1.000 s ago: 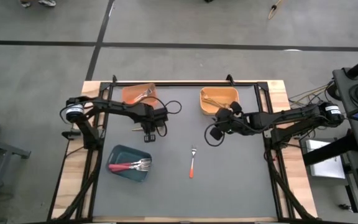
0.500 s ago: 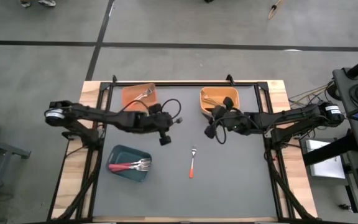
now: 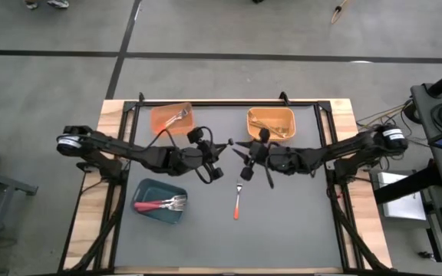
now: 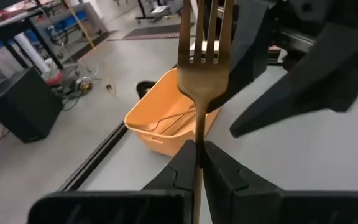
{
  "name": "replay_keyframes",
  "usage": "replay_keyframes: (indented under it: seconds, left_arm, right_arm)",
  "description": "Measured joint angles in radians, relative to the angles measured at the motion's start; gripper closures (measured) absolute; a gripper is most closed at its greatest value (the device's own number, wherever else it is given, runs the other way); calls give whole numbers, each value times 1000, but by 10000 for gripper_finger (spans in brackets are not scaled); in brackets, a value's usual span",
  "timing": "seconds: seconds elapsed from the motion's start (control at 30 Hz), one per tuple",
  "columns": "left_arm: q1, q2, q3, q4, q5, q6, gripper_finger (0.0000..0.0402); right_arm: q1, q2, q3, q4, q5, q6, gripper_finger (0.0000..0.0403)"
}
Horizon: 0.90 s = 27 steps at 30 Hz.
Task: Sort silverware by color (type)
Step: Put the gold fork into the yellow bin
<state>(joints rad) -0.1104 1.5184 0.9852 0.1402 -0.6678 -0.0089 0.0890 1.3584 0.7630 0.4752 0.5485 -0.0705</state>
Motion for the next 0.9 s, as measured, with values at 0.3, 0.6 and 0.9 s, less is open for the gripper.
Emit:
replay_keyframes:
  seconds: [0.3, 0.6, 0.9]
  left_arm:
    - [-38, 8, 0, -15, -199, 38, 401]
    - [-69, 6, 0, -44, -319, 75, 402]
    - [-70, 7, 0, -45, -320, 52, 402]
  right_arm:
    - [7, 123, 0, 270, 2, -63, 296]
    - [2, 138, 1, 432, 27, -50, 312]
    - [3, 138, 20, 408, 19, 80, 246]
